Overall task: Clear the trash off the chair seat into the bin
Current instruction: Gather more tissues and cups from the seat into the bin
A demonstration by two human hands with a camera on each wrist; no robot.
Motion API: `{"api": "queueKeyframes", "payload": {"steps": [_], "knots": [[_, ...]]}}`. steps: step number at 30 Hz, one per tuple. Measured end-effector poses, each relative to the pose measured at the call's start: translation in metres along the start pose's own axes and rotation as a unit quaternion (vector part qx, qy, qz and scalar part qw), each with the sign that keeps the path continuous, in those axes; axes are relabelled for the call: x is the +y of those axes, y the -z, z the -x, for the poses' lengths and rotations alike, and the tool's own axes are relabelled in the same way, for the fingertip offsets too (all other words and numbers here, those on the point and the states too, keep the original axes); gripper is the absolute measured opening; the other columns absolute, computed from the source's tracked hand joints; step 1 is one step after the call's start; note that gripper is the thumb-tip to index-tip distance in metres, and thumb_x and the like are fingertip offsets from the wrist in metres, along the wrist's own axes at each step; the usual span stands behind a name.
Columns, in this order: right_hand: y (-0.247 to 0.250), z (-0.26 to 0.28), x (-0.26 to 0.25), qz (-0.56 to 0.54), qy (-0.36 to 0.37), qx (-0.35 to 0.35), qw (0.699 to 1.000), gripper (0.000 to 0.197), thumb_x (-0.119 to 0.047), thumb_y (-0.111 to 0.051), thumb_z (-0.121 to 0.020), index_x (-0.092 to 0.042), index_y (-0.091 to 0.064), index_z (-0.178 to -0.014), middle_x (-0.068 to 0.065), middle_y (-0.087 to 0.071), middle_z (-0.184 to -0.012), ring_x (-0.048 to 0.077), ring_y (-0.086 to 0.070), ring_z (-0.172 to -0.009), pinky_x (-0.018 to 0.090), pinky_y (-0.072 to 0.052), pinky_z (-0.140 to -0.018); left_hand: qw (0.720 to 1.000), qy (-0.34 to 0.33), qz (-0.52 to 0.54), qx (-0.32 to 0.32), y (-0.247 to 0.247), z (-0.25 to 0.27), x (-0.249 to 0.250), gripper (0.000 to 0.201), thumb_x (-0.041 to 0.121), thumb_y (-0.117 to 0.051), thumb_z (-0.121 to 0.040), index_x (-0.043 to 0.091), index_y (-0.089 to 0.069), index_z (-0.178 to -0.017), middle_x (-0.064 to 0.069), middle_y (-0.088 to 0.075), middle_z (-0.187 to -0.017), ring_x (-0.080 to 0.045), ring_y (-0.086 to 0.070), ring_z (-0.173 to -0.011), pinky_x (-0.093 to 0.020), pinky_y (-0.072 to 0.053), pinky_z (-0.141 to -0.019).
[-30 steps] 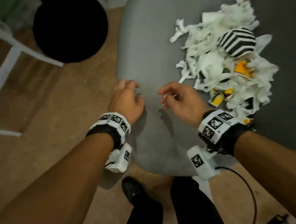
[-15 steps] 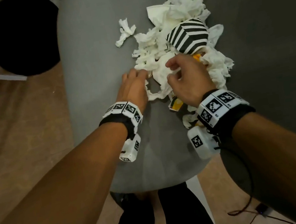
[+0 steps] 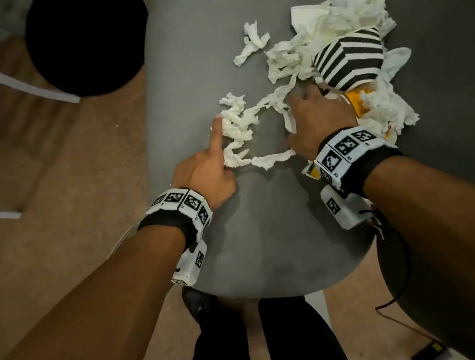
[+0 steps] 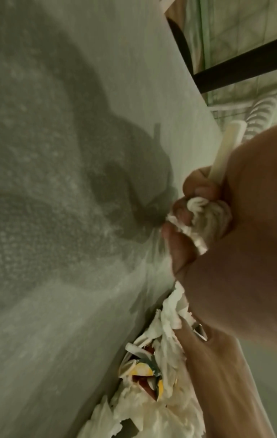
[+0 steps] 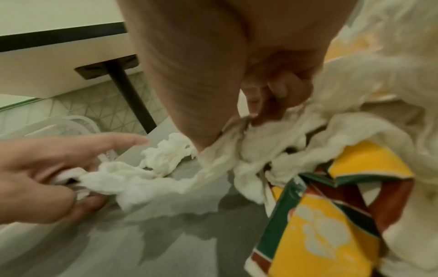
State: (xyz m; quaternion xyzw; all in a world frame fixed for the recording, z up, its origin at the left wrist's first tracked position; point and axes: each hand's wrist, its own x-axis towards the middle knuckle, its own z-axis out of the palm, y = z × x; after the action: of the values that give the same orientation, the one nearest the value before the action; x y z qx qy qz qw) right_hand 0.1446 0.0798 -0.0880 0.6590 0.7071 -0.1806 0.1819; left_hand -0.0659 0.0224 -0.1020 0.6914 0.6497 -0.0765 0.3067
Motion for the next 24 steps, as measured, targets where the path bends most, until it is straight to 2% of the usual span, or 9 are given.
{"api": "queueKeyframes", "payload": {"steps": [2, 5, 7, 10, 13, 15, 19, 22, 24], "knots": [[0.000, 0.002, -0.004, -0.011, 0.034, 0.046, 0.998, 0.039, -0.023, -0.060, -0.086, -0.014, -0.056, -0.123, 0.012, -0.051, -0.133, 0.038, -0.062, -0.108, 0.039, -0.044, -0.075, 1.000, 0.009, -0.012, -0.019, -0.003, -0.002, -0.001, 0.097, 0.034, -0.054, -0.080, 0.035, 0.009, -0.153, 0.002, -0.057, -0.072, -0.023, -0.055, -0.060, -0.032, -0.047, -0.061], [0.006, 0.011, -0.011, -0.015, 0.073, 0.112, 0.991, 0.024, -0.017, -0.056, -0.085, -0.015, -0.062, -0.108, 0.008, -0.064, -0.115, 0.037, -0.058, -0.104, 0.038, -0.040, -0.072, 0.999, -0.013, -0.026, 0.020, -0.006, -0.010, 0.002, 0.068, 0.036, -0.052, -0.088, 0.033, -0.022, -0.150, -0.003, -0.064, -0.093, -0.031, -0.062, -0.078, -0.035, -0.049, -0.068], [0.013, 0.018, -0.015, -0.016, 0.088, 0.145, 0.985, 0.026, -0.016, -0.055, -0.086, -0.014, -0.062, -0.111, 0.010, -0.070, -0.108, 0.039, -0.056, -0.103, 0.041, -0.043, -0.081, 0.997, -0.032, -0.019, 0.066, -0.006, -0.016, 0.003, 0.035, 0.024, -0.050, -0.091, 0.028, -0.048, -0.126, -0.006, -0.066, -0.100, -0.035, -0.063, -0.085, -0.038, -0.050, -0.068], [0.022, 0.028, -0.017, -0.048, 0.093, 0.182, 0.978, 0.028, -0.022, -0.050, -0.090, -0.016, -0.059, -0.116, 0.007, -0.072, -0.103, 0.038, -0.055, -0.103, 0.045, -0.040, -0.089, 0.996, -0.048, -0.003, 0.080, -0.012, -0.017, 0.001, 0.009, 0.021, -0.047, -0.090, 0.020, -0.052, -0.097, -0.003, -0.063, -0.092, -0.032, -0.060, -0.079, -0.034, -0.041, -0.061], [0.031, 0.043, -0.024, -0.106, 0.099, 0.187, 0.972, 0.031, -0.027, -0.049, -0.093, -0.021, -0.059, -0.121, 0.000, -0.069, -0.105, 0.034, -0.052, -0.111, 0.045, -0.032, -0.098, 0.993, -0.051, 0.019, 0.102, -0.021, 0.000, -0.006, 0.013, 0.032, -0.045, -0.089, 0.021, -0.050, -0.083, 0.004, -0.057, -0.077, -0.023, -0.053, -0.065, -0.029, -0.035, -0.056], [0.032, 0.053, -0.032, -0.165, 0.079, 0.179, 0.967, 0.031, -0.028, -0.052, -0.092, -0.025, -0.061, -0.122, -0.004, -0.063, -0.103, 0.029, -0.050, -0.117, 0.042, -0.029, -0.103, 0.992, -0.055, 0.033, 0.109, -0.025, 0.016, -0.012, 0.016, 0.033, -0.045, -0.088, 0.021, -0.050, -0.078, 0.005, -0.056, -0.072, -0.022, -0.052, -0.062, -0.030, -0.038, -0.054], [0.018, 0.064, -0.053, -0.351, 0.054, 0.117, 0.928, 0.030, -0.024, -0.056, -0.092, -0.023, -0.061, -0.122, -0.001, -0.066, -0.114, 0.019, -0.059, -0.112, 0.021, -0.039, -0.090, 0.991, -0.053, 0.078, 0.097, -0.030, 0.051, -0.031, 0.020, 0.032, -0.049, -0.085, 0.017, -0.049, -0.072, 0.005, -0.055, -0.064, -0.021, -0.051, -0.057, -0.030, -0.040, -0.053], [-0.003, 0.072, -0.082, -0.417, 0.036, 0.067, 0.906, 0.034, -0.019, -0.055, -0.095, -0.021, -0.055, -0.129, -0.003, -0.059, -0.112, 0.016, -0.058, -0.107, 0.028, -0.044, -0.099, 0.987, -0.046, 0.118, 0.094, -0.037, 0.074, -0.054, 0.018, 0.031, -0.050, -0.083, 0.018, -0.050, -0.070, 0.006, -0.057, -0.065, -0.021, -0.052, -0.058, -0.032, -0.042, -0.053], [-0.015, 0.074, -0.084, -0.419, 0.021, 0.003, 0.908, 0.046, -0.016, -0.051, -0.097, -0.025, -0.046, -0.142, 0.003, -0.059, -0.117, 0.023, -0.059, -0.112, 0.031, -0.044, -0.103, 0.987, -0.048, 0.126, 0.084, -0.041, 0.079, -0.055, 0.018, 0.033, -0.051, -0.084, 0.020, -0.051, -0.071, 0.007, -0.060, -0.069, -0.022, -0.055, -0.060, -0.033, -0.046, -0.056]]}}
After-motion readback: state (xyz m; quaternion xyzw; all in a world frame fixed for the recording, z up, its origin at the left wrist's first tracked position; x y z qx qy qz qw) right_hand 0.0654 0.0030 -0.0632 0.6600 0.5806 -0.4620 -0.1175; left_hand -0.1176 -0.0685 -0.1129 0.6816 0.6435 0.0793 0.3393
